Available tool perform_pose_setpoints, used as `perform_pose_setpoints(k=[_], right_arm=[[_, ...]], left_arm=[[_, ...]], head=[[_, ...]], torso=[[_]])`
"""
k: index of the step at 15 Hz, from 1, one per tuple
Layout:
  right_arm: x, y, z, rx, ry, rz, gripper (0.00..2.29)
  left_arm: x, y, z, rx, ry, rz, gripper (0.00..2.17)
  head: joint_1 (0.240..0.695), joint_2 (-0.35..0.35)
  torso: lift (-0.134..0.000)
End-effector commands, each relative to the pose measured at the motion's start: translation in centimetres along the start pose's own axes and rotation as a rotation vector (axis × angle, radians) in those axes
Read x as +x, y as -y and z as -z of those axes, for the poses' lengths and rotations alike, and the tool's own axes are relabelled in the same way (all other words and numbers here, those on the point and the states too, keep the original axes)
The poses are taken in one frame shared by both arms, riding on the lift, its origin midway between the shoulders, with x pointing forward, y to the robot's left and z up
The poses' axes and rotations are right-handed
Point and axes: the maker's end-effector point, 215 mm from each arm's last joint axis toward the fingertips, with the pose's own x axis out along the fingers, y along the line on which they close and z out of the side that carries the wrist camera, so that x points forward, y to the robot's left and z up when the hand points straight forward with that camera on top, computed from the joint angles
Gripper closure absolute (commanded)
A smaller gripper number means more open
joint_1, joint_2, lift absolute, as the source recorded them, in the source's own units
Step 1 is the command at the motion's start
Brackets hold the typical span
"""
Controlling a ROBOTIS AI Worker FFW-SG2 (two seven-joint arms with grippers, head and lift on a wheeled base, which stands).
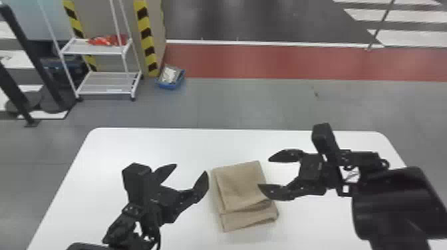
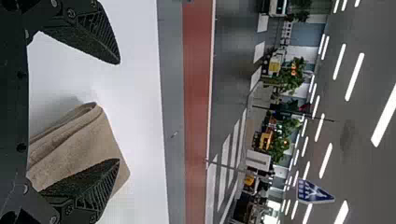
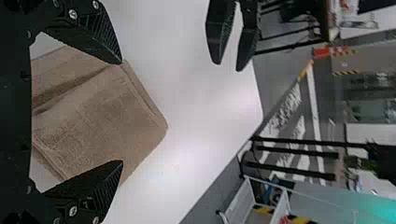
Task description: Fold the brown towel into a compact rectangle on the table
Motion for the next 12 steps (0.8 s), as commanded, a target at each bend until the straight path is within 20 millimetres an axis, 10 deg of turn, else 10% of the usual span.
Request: perform_pose_setpoints(k=[1,6,9,12], right_arm=[[-2.7,1.9,-2.0,0.074,0.144,0.124,0.11],[-10.7,7.4,-0.4,0.124,0.379,0.522,0.10],[-17.1,7.3,1.2,0.152,0.498,0.693,0.11],[-22.7,5.8,2.8,0.190,0.550,0.800,0.11]], left_arm=[[-0.5,0.2,-1.9,0.012,0.065,0.000,0.16],[-2.1,-2.1,-6.9,0.048,0.240,-0.156,0.16],[-4.4,-4.0,-10.6,0.115,0.379,-0.306,0.16],[-4.5,-5.2,-9.3,0.148,0.352,-0.363,0.15]], head=[[0.695,-0.036],[0.695,-0.099],[0.695,-0.127],[0.695,-0.169]], torso=[[0.000],[0.000],[0.000],[0.000]])
